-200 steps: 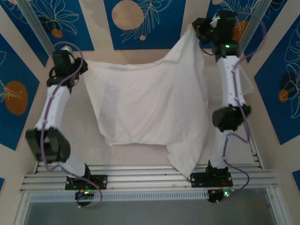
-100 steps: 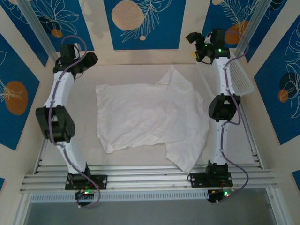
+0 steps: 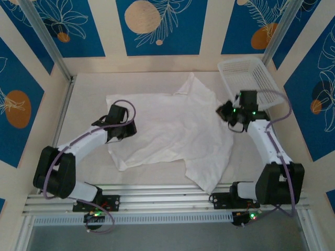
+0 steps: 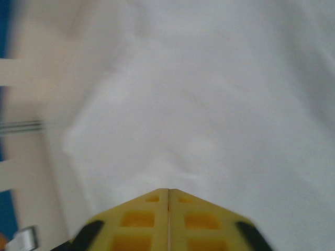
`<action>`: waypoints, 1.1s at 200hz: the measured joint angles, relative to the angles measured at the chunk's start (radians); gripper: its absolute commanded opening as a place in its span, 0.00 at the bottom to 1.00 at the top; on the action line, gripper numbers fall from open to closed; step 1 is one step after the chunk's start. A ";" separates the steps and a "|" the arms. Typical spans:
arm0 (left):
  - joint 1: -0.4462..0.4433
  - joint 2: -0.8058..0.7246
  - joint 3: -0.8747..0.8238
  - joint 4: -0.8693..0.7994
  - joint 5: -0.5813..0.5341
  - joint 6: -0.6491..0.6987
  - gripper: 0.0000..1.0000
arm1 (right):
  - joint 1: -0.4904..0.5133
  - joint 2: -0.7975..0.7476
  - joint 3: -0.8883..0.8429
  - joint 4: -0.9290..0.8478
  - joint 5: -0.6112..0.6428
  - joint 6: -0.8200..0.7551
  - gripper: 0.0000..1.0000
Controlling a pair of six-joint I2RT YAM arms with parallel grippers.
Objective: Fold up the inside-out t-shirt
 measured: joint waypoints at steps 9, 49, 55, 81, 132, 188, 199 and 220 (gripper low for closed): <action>0.010 0.030 -0.002 -0.003 -0.025 -0.011 0.00 | -0.007 0.030 -0.077 0.000 0.012 0.024 0.00; 0.082 0.179 0.051 0.039 -0.132 -0.075 0.00 | -0.008 0.122 -0.171 0.049 0.035 0.087 0.00; 0.095 0.212 0.072 0.043 -0.144 -0.082 0.00 | -0.008 0.139 -0.171 0.069 0.035 0.099 0.00; 0.151 0.354 0.182 0.068 -0.170 -0.117 0.00 | -0.005 0.241 -0.172 0.146 0.019 0.149 0.00; 0.238 0.527 0.365 0.158 -0.168 -0.163 0.00 | 0.065 0.379 -0.103 0.200 -0.016 0.198 0.00; 0.283 0.469 0.346 0.163 -0.154 -0.126 0.34 | 0.070 0.389 0.001 0.207 -0.093 0.185 0.05; 0.283 0.386 0.311 0.155 -0.134 -0.111 0.40 | 0.061 0.301 -0.017 0.189 -0.072 0.184 0.16; 0.260 0.175 0.249 0.150 -0.103 -0.090 0.44 | 0.043 0.045 -0.105 0.137 -0.002 0.196 0.23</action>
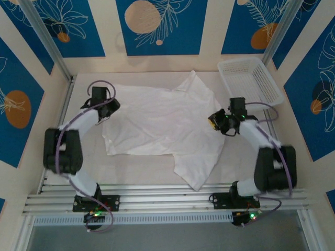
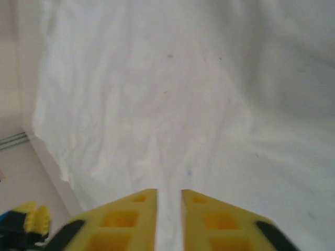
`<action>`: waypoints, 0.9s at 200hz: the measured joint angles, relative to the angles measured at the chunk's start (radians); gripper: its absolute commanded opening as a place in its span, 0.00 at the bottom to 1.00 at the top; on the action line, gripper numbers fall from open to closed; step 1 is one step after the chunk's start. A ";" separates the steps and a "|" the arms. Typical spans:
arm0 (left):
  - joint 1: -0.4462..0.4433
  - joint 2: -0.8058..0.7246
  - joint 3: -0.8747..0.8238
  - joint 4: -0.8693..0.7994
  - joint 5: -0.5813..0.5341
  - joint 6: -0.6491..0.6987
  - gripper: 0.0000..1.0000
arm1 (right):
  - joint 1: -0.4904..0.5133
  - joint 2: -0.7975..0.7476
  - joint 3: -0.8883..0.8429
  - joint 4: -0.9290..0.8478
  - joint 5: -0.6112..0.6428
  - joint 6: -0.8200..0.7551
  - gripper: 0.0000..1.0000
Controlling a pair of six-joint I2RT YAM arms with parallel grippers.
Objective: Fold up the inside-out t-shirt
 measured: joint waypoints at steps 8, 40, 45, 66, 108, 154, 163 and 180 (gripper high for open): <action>-0.016 -0.075 -0.014 -0.003 0.008 0.013 0.44 | -0.007 -0.099 -0.043 -0.026 0.023 0.009 0.23; -0.180 -0.337 -0.115 -0.017 0.010 0.080 0.46 | 0.038 -0.404 -0.228 -0.202 0.090 0.058 0.27; -0.206 -0.365 -0.139 -0.029 0.008 0.088 0.47 | 0.063 -0.423 -0.246 -0.241 0.097 0.064 0.29; -0.272 -0.456 -0.247 -0.106 -0.027 0.108 0.47 | 0.222 -0.449 -0.282 -0.409 0.122 0.110 0.38; -0.274 -0.542 -0.365 -0.266 -0.133 0.116 0.49 | 0.678 -0.457 -0.289 -0.612 0.129 0.316 0.46; -0.274 -0.573 -0.375 -0.304 -0.190 0.116 0.50 | 0.913 -0.384 -0.333 -0.619 0.128 0.500 0.52; -0.274 -0.573 -0.376 -0.305 -0.193 0.116 0.50 | 0.912 -0.361 -0.342 -0.597 0.129 0.506 0.49; -0.274 -0.569 -0.376 -0.305 -0.196 0.117 0.50 | 0.908 -0.319 -0.343 -0.544 0.129 0.500 0.45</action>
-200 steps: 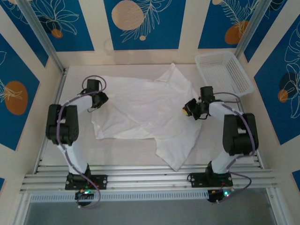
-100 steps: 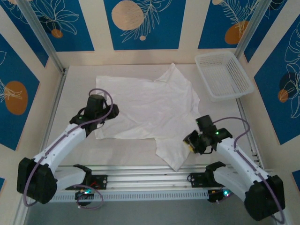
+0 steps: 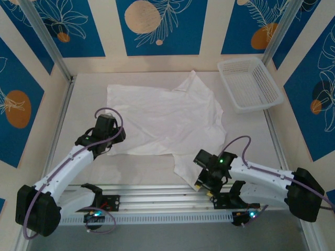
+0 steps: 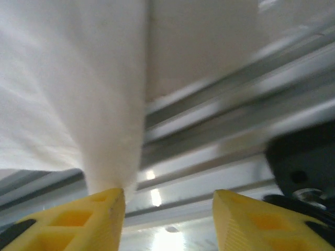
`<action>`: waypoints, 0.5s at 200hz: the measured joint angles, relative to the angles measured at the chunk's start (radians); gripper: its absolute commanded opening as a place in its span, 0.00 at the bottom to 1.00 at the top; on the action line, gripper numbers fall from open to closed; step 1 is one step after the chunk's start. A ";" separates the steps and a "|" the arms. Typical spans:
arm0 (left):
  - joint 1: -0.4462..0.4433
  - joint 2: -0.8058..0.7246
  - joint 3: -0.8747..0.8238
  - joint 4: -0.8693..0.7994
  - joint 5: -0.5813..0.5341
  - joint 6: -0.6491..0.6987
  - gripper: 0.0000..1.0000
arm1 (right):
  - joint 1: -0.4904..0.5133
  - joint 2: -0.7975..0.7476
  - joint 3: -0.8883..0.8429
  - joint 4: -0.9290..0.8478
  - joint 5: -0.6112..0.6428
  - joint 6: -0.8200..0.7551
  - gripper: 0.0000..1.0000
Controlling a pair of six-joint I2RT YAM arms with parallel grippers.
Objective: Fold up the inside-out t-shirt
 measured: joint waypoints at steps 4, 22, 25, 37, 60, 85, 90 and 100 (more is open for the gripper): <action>0.000 0.002 0.000 0.000 0.000 0.000 0.50 | -0.002 0.009 0.000 0.013 0.001 -0.002 0.45; 0.000 0.010 0.000 0.000 -0.001 0.000 0.50 | -0.019 0.045 -0.001 0.063 0.000 -0.014 0.39; 0.000 0.011 0.000 0.000 -0.002 0.000 0.50 | -0.022 0.050 -0.001 0.072 0.000 -0.013 0.37; 0.000 0.011 -0.002 0.000 -0.003 0.000 0.50 | -0.045 0.068 -0.010 0.117 -0.001 -0.021 0.26; 0.000 0.011 -0.009 0.000 -0.004 0.000 0.50 | -0.082 0.076 -0.021 0.163 0.003 -0.039 0.16; 0.000 0.011 -0.013 0.000 -0.008 -0.001 0.51 | -0.090 0.075 -0.020 0.189 0.011 -0.058 0.08; 0.000 0.011 -0.014 0.000 -0.011 -0.001 0.51 | -0.094 0.076 -0.020 0.196 0.015 -0.062 0.06; 0.000 0.011 -0.016 0.001 -0.014 -0.001 0.51 | -0.105 0.083 -0.020 0.211 0.016 -0.074 0.02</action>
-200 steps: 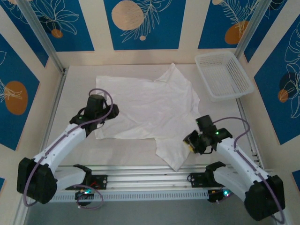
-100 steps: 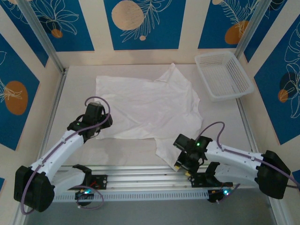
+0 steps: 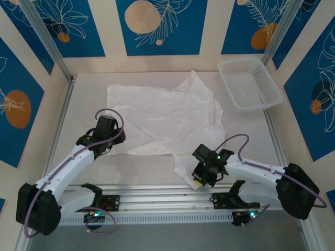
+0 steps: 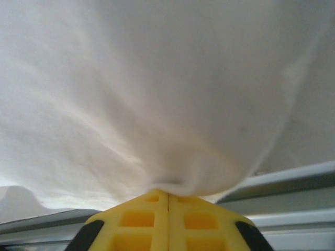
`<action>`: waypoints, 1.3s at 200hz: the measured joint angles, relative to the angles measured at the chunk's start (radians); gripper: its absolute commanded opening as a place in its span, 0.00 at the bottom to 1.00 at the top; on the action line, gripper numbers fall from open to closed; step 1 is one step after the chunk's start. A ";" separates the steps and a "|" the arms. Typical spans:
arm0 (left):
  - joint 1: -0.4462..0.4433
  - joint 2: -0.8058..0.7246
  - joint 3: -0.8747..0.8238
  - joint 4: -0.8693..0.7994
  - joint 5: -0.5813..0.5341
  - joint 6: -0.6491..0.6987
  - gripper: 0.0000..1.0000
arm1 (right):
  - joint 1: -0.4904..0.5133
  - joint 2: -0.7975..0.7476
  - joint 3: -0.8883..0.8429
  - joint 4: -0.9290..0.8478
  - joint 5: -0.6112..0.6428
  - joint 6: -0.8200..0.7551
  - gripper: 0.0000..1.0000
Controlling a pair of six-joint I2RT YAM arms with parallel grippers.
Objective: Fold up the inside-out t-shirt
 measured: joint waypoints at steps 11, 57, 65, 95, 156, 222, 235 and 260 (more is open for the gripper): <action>0.000 0.000 -0.004 0.000 0.000 0.000 0.51 | -0.026 0.019 0.000 0.021 0.000 -0.012 0.00; 0.000 0.000 -0.008 0.000 -0.003 0.000 0.51 | -0.164 0.131 0.058 0.107 -0.005 -0.112 0.00; 0.000 0.000 -0.008 0.000 -0.005 0.000 0.51 | -0.183 0.157 0.075 0.116 -0.005 -0.130 0.00; 0.000 0.000 -0.013 0.000 -0.007 0.000 0.51 | -0.228 0.244 0.143 0.145 -0.003 -0.208 0.04; 0.000 0.000 -0.028 0.002 -0.008 0.000 0.51 | -0.201 -0.027 0.149 0.004 0.048 -0.261 0.12; 0.000 0.009 -0.028 0.011 -0.008 0.000 0.51 | -0.062 -0.257 -0.038 -0.091 0.026 -0.127 0.24; 0.000 0.009 -0.028 0.011 -0.008 0.000 0.51 | -0.029 -0.234 -0.060 -0.079 0.018 -0.096 0.27; 0.000 0.009 -0.030 0.011 -0.008 0.000 0.51 | 0.006 -0.164 -0.066 -0.034 0.010 -0.061 0.34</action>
